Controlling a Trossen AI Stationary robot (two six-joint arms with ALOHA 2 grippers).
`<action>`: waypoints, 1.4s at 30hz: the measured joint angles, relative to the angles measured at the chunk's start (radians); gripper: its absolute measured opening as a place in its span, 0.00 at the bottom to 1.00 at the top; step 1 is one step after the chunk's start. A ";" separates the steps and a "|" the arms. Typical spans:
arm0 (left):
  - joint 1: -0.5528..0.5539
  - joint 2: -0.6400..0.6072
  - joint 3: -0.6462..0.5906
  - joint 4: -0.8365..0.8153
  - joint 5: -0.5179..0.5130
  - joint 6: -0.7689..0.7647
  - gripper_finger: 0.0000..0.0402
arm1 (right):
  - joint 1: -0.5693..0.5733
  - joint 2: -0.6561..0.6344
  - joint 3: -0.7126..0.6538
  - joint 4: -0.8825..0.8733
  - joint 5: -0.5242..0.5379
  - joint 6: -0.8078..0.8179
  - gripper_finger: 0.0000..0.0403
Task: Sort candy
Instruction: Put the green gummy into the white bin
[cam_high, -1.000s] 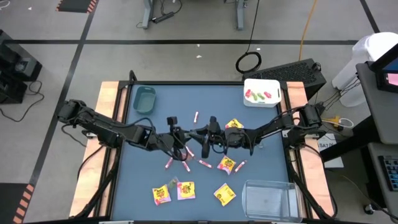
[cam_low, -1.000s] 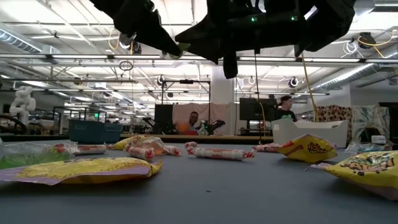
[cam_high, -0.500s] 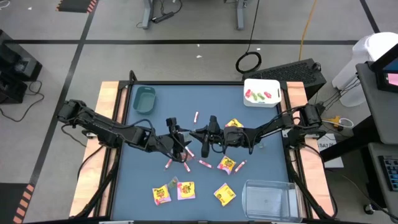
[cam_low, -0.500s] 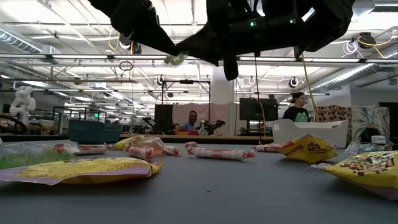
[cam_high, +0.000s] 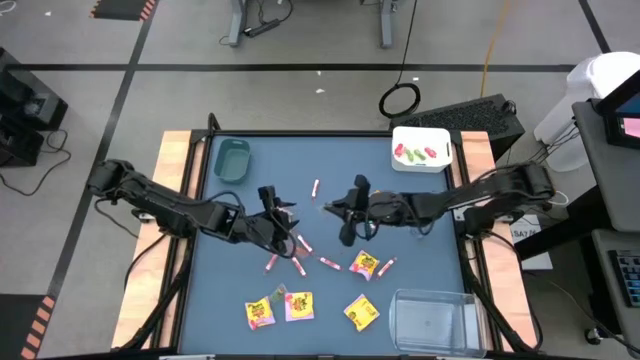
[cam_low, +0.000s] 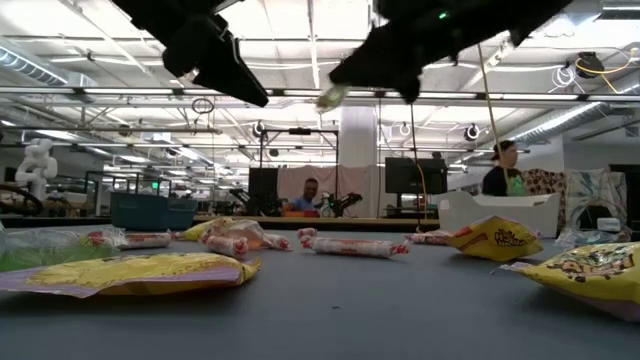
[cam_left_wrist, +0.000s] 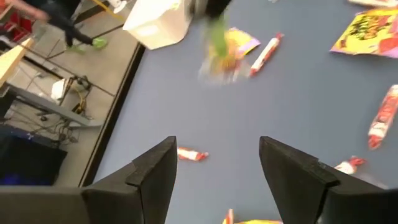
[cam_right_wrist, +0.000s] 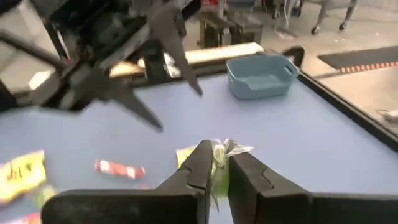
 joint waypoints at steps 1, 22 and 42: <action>0.006 -0.006 -0.011 0.025 0.000 0.005 0.58 | 0.000 -0.034 0.000 -0.057 0.000 -0.012 0.07; 0.126 -0.039 -0.198 0.469 0.264 0.138 0.58 | -0.003 -0.257 0.000 -0.474 0.085 -0.785 0.07; 0.126 -0.039 -0.197 0.416 0.265 0.079 0.58 | -0.003 -0.256 0.000 -0.484 0.080 -0.228 0.07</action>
